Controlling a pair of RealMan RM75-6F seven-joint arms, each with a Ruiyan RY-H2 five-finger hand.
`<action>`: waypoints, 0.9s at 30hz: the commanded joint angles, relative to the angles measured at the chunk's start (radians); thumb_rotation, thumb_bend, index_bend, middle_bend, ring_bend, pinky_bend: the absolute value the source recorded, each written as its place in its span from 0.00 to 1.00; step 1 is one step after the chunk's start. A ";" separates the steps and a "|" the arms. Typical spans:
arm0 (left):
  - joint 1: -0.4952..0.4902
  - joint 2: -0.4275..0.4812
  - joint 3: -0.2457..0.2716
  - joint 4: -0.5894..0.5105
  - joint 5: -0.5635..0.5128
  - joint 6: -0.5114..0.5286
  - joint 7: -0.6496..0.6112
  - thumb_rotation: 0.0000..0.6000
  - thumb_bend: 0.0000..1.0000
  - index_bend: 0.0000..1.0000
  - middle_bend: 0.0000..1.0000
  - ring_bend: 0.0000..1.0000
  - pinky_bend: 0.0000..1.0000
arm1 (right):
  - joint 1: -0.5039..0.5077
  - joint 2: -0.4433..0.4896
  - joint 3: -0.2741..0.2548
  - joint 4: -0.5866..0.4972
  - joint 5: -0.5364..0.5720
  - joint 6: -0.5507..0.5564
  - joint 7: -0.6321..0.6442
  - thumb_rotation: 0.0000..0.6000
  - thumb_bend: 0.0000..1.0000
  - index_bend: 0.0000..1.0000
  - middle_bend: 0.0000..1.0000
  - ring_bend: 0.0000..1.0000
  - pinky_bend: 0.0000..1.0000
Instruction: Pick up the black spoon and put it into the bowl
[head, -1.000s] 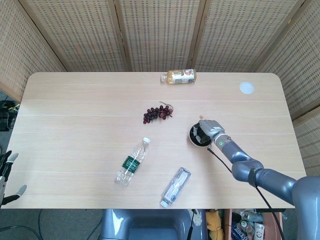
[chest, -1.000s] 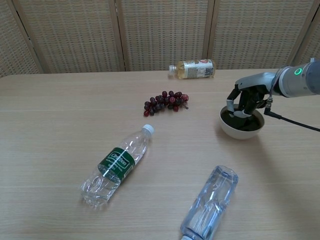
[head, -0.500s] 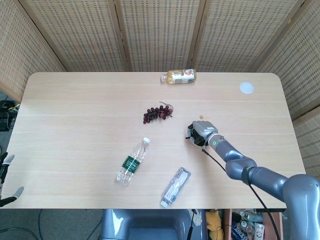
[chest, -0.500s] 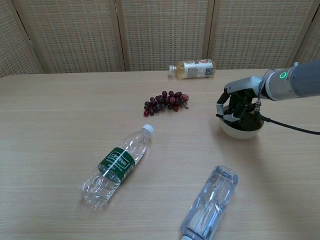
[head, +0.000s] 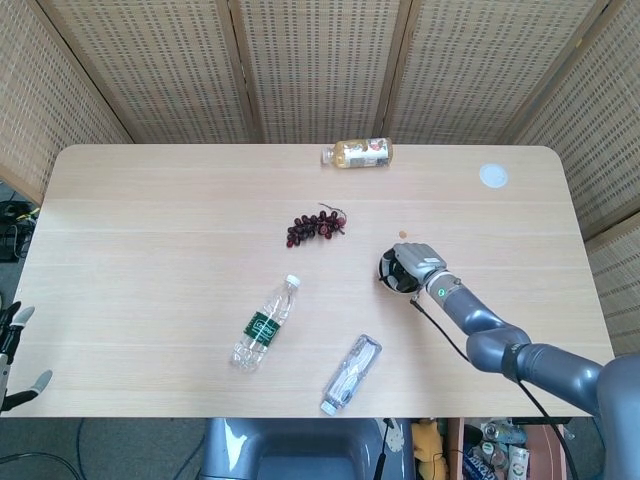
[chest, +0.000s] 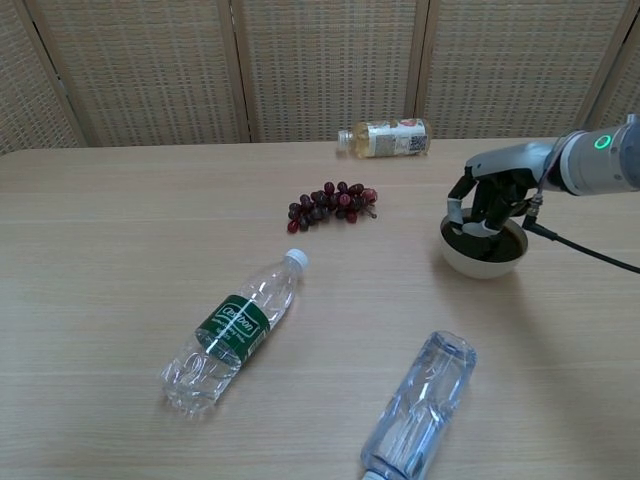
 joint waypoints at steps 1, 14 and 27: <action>0.000 0.002 0.000 -0.003 0.002 0.003 0.001 1.00 0.26 0.00 0.00 0.00 0.00 | -0.014 0.015 0.000 -0.029 -0.005 0.027 -0.004 1.00 0.08 0.42 0.98 0.98 1.00; 0.004 0.009 0.000 -0.013 0.007 0.014 0.005 1.00 0.26 0.00 0.00 0.00 0.00 | -0.068 0.079 0.032 -0.168 -0.011 0.191 -0.020 1.00 0.00 0.30 0.94 0.98 1.00; -0.004 0.006 -0.010 -0.011 0.008 0.014 0.010 1.00 0.26 0.00 0.00 0.00 0.00 | -0.296 0.162 0.033 -0.408 -0.156 0.703 -0.090 1.00 0.17 0.37 0.52 0.54 0.73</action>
